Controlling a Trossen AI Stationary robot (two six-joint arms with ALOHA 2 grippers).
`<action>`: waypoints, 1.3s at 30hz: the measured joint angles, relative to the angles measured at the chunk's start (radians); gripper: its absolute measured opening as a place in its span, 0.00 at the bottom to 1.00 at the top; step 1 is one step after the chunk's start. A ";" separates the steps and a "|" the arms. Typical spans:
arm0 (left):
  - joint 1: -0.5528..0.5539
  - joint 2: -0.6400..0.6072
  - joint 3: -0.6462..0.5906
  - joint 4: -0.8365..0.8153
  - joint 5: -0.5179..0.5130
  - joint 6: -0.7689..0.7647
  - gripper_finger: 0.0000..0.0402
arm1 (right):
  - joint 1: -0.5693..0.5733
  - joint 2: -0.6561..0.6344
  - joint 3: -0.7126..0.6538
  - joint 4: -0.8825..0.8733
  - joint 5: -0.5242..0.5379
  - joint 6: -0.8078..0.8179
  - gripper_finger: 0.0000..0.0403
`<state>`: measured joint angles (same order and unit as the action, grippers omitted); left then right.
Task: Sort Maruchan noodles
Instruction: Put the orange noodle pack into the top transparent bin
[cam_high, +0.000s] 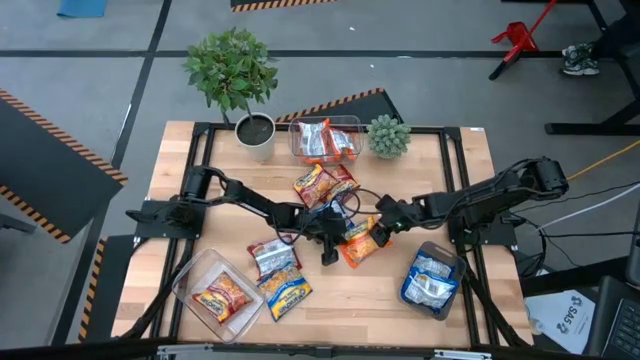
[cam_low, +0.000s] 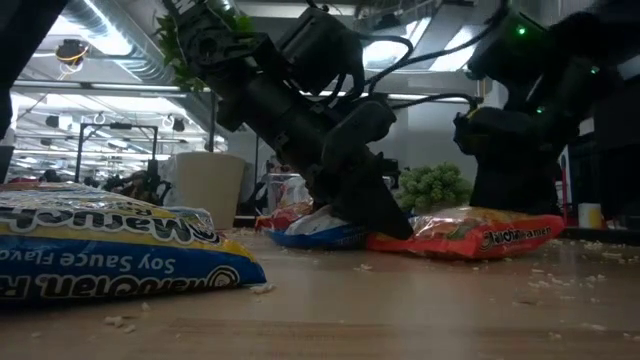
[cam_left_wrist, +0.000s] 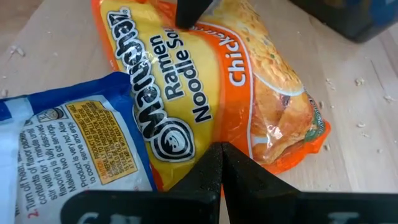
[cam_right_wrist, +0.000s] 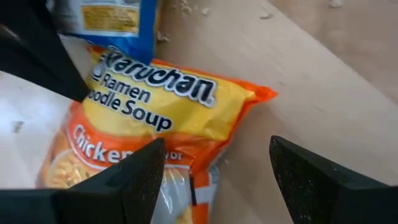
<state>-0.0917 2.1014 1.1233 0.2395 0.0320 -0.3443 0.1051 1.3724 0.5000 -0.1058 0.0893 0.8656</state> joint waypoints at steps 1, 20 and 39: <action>0.000 0.000 0.000 0.000 0.001 0.000 0.00 | 0.000 0.000 -0.012 0.032 -0.003 0.002 0.68; 0.000 0.000 -0.003 0.006 -0.014 -0.005 0.00 | 0.000 0.016 -0.036 0.110 -0.047 -0.004 0.08; 0.023 -0.383 -0.009 -0.231 -0.039 -0.013 0.00 | -0.017 0.006 0.117 0.100 0.047 -0.109 0.00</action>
<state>-0.0690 1.7186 1.1143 0.0082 -0.0067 -0.3574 0.0886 1.3782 0.6167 -0.0058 0.1366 0.7570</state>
